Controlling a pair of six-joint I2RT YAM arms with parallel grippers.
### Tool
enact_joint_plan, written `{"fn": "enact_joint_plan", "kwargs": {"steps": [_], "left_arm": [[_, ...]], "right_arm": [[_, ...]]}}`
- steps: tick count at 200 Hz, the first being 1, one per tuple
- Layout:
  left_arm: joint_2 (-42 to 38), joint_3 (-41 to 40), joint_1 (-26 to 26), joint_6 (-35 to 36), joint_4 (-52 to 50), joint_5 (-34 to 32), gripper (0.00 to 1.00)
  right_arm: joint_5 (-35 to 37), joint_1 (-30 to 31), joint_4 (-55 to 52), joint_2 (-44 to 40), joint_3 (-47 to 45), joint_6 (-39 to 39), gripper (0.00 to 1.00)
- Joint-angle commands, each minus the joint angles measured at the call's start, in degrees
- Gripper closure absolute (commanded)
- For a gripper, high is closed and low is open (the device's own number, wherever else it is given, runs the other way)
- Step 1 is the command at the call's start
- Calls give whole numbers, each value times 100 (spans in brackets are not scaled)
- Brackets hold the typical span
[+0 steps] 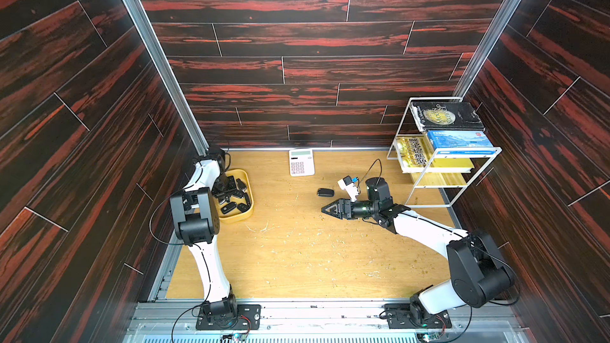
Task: Place the car key into the storage box
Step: Place the car key in the storage box.
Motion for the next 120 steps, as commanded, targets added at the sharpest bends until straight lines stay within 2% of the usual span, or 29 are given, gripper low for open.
{"fn": "enact_joint_plan", "kwargs": {"steps": [1, 30, 83, 89, 98, 104, 120], "left_arm": [[141, 72, 35, 58, -135, 134, 67], [136, 65, 35, 84, -110, 247, 46], [-2, 24, 35, 117, -80, 290, 32], [-42, 1, 35, 121, -70, 291, 26], [-113, -34, 35, 119, -40, 306, 7], [-157, -47, 36, 106, -47, 324, 1], [-391, -148, 35, 63, -22, 374, 0]], "right_arm": [[-78, -2, -10, 24, -51, -27, 4], [-72, -6, -47, -13, -59, -25, 4], [-53, -39, -74, -64, -129, -25, 4], [-56, -41, -81, -67, -129, -30, 4], [-61, -41, -92, -76, -129, -34, 4], [-60, -50, -100, -80, -123, -34, 4], [-56, -59, -190, -96, -87, -71, 4]]}}
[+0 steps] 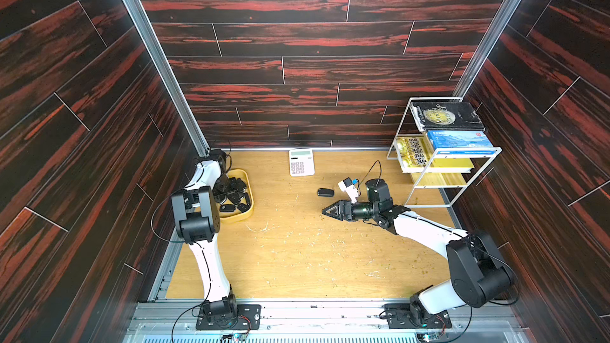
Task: Place the car key into the storage box
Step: Place the car key in the storage box, then pick up the car key from the center of the board.
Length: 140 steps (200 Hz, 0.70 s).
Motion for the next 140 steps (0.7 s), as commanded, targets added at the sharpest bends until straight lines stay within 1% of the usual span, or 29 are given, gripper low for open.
{"fn": "enact_joint_plan", "kwargs": {"steps": [1, 27, 58, 63, 72, 87, 93, 97, 108, 127, 140], "left_arm": [[-528, -149, 35, -25, -34, 105, 0], [-1281, -685, 35, -210, 406, 434, 0], [-2583, -1591, 31, -541, 1180, 1011, 0], [-2771, -1761, 28, -581, 1266, 1029, 0], [-3186, -2124, 5, -814, 1654, 871, 0], [-3821, -2586, 0, -945, 2010, 1116, 0], [-4065, -2757, 0, -1040, 2086, 1246, 0], [-4228, -2883, 0, -1139, 2349, 1356, 0], [-4621, -3097, 0, -1381, 2630, 1834, 0], [-5094, -2981, -96, -1204, 2216, 2555, 0], [-5652, -3207, -206, -1203, 2546, 2798, 0]], "right_arm": [[-43, -33, -132, -95, 4, -72, 4], [19, -75, -321, -123, 108, -161, 5], [66, -131, -560, -140, 216, -288, 5], [86, -145, -593, -140, 230, -298, 5], [115, -169, -707, -144, 277, -346, 5], [249, -216, -925, -165, 373, -467, 5], [330, -232, -1033, -170, 418, -520, 4], [394, -241, -1103, -179, 456, -556, 4], [570, -278, -1338, -175, 552, -659, 4], [1007, -346, -1787, -169, 733, -778, 4], [1409, -388, -2152, -159, 887, -843, 4]]}}
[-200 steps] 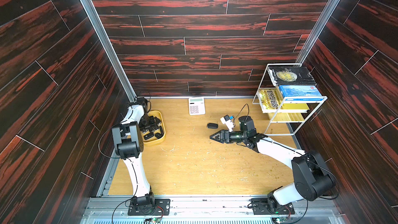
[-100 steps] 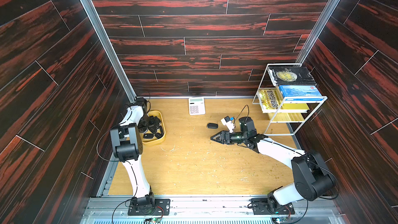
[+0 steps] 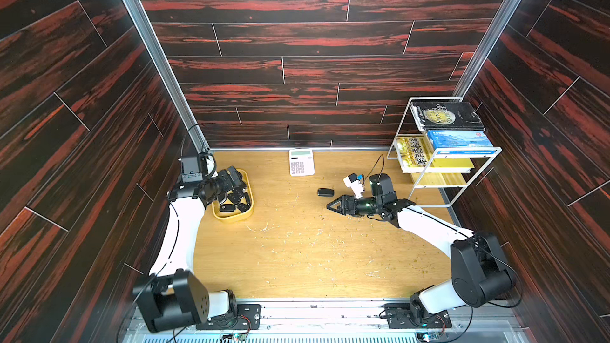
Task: Place the car key into the storage box
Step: Pick up the car key from the center of the board.
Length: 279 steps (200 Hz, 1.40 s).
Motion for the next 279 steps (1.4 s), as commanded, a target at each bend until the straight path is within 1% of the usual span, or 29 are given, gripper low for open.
{"fn": "enact_joint_plan", "kwargs": {"steps": [1, 14, 21, 30, 56, 68, 81, 101, 132, 142, 148, 155, 168, 180, 190, 233, 279], "left_arm": [[-820, -278, -169, -101, 496, 935, 0], [-1326, -569, -249, -415, 1114, 960, 0], [-1467, -596, -250, -474, 1145, 1015, 0], [-1569, -576, -258, -519, 1122, 1157, 0], [-1694, -643, -283, -633, 1063, 1512, 0], [-1779, -729, -319, -674, 1102, 1423, 0], [-1950, -817, -359, -544, 1116, 1158, 0], [-2080, -847, -369, -497, 1120, 920, 0], [-2084, -958, -391, -520, 1173, 1164, 0], [-2089, -1032, -397, -556, 1231, 1187, 0], [-2090, -1078, -404, -586, 1261, 1207, 0], [-2095, -1138, -408, -624, 1317, 1242, 0], [-2106, -1247, -420, -705, 1396, 1303, 0], [-2111, -1341, -443, -760, 1466, 1369, 0], [-2119, -1385, -452, -760, 1467, 1376, 0], [-2097, -1527, -477, -734, 1520, 1379, 0], [-2045, -1590, -488, -745, 1574, 1412, 0]], "right_arm": [[795, -82, -889, -112, 297, -311, 4], [1351, -83, -1427, -58, 559, -480, 4], [1611, -83, -1679, -35, 675, -592, 4], [1975, -83, -1975, -6, 842, -732, 2], [3503, -83, -2796, 280, 1327, -830, 2], [4133, -83, -3183, 535, 1582, -744, 2], [4473, -83, -3463, 825, 1797, -721, 2], [4560, -77, -3467, 1144, 1884, -686, 2], [4933, -74, -3433, 1593, 1998, -480, 2], [4960, -74, -3381, 1722, 2009, -438, 6], [4980, -74, -3336, 1791, 2000, -406, 11], [4990, -74, -3274, 1860, 2000, -374, 19], [5020, -74, -3228, 2013, 2026, -297, 25], [5014, -74, -3161, 2126, 2037, -245, 35], [4981, -74, -3120, 2210, 2062, -219, 38], [4855, -70, -2984, 2468, 2219, -167, 40], [4852, -74, -3091, 2772, 2549, -135, 42]]}}
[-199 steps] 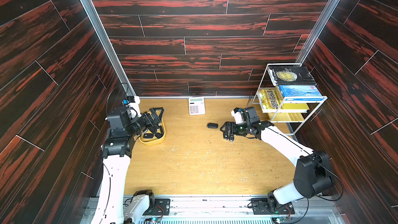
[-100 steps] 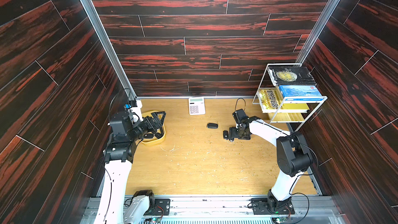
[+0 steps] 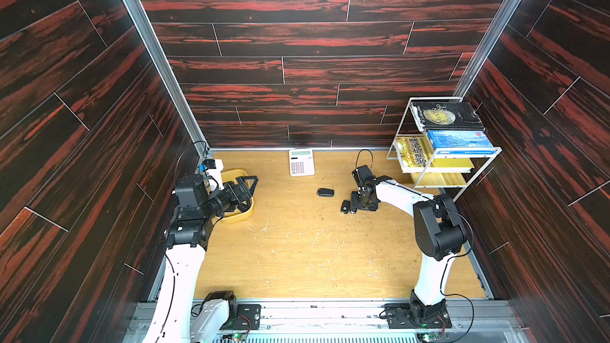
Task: Place the car key into the storage box
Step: Pick up the car key from the center of the board.
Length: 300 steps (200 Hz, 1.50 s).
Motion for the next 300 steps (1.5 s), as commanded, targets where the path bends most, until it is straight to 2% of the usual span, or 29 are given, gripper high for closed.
{"fn": "enact_joint_plan", "kwargs": {"steps": [1, 98, 140, 199, 300], "left_arm": [[-14, -73, -31, -3, 150, 83, 0], [45, -254, -51, -26, 301, 82, 0], [48, -297, -59, -19, 334, 89, 0], [104, -351, -57, -11, 410, 117, 0], [173, -363, -67, -41, 485, 171, 0]], "right_arm": [[-17, 9, -92, 241, 163, 66, 42], [-83, 0, -293, 477, 714, 153, 42], [14, -22, -535, 849, 1130, 282, 48], [-126, -114, -527, 967, 1176, 620, 63], [-123, -140, -589, 1292, 1376, 590, 66]]}}
